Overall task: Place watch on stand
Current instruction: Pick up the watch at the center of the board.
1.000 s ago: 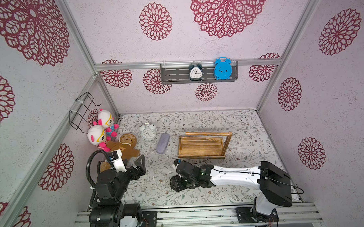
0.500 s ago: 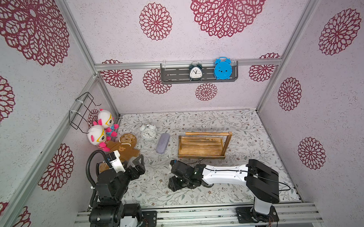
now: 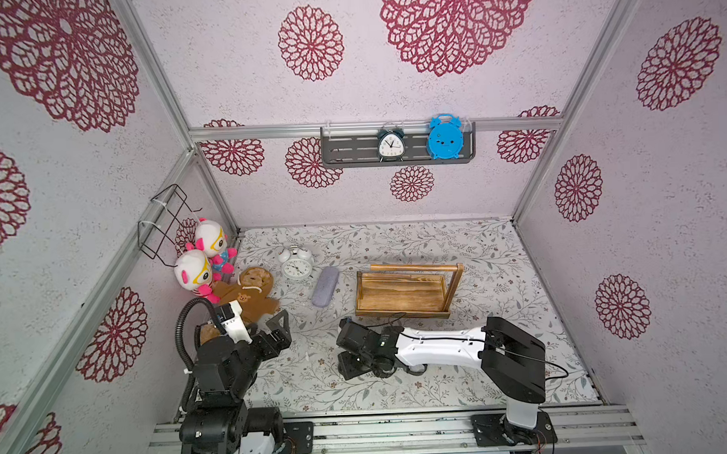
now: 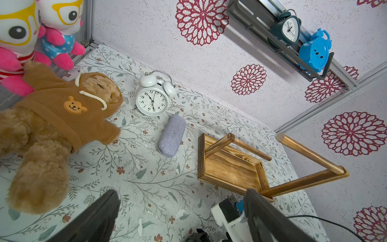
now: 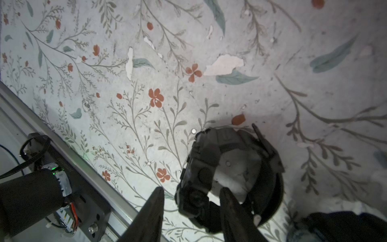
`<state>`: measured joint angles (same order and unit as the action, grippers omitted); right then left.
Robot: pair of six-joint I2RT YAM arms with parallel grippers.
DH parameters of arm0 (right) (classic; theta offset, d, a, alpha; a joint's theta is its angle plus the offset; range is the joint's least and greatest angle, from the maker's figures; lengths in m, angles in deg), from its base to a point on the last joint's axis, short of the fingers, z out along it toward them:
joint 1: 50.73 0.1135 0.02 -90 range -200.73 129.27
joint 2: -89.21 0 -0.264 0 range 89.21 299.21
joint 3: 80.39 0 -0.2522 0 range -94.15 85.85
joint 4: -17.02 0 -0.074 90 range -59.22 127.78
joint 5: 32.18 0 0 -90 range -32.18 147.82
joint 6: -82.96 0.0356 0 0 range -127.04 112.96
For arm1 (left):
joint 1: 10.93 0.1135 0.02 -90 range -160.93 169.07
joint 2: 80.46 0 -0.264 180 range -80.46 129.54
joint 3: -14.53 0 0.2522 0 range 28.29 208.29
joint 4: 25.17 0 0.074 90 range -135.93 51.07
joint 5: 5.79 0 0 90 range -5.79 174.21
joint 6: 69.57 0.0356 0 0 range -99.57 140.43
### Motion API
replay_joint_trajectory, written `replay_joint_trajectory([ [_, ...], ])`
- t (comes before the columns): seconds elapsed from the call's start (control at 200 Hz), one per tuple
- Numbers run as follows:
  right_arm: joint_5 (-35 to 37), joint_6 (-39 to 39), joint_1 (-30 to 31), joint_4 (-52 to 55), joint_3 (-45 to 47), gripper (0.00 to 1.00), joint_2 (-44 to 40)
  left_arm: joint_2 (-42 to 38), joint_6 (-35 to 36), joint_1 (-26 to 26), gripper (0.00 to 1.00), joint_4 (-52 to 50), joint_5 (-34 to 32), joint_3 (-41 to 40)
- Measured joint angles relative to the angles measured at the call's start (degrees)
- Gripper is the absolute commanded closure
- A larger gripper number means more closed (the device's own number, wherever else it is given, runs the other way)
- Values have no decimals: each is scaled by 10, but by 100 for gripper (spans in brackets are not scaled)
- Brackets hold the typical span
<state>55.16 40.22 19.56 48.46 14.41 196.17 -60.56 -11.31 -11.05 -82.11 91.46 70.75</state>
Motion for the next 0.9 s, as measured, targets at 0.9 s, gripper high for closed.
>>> replay_joint_trajectory([
  [0.9, 30, 5, -3, 4, 0, 71, 2, 8, -5, -5, 3, 0, 13, -2],
])
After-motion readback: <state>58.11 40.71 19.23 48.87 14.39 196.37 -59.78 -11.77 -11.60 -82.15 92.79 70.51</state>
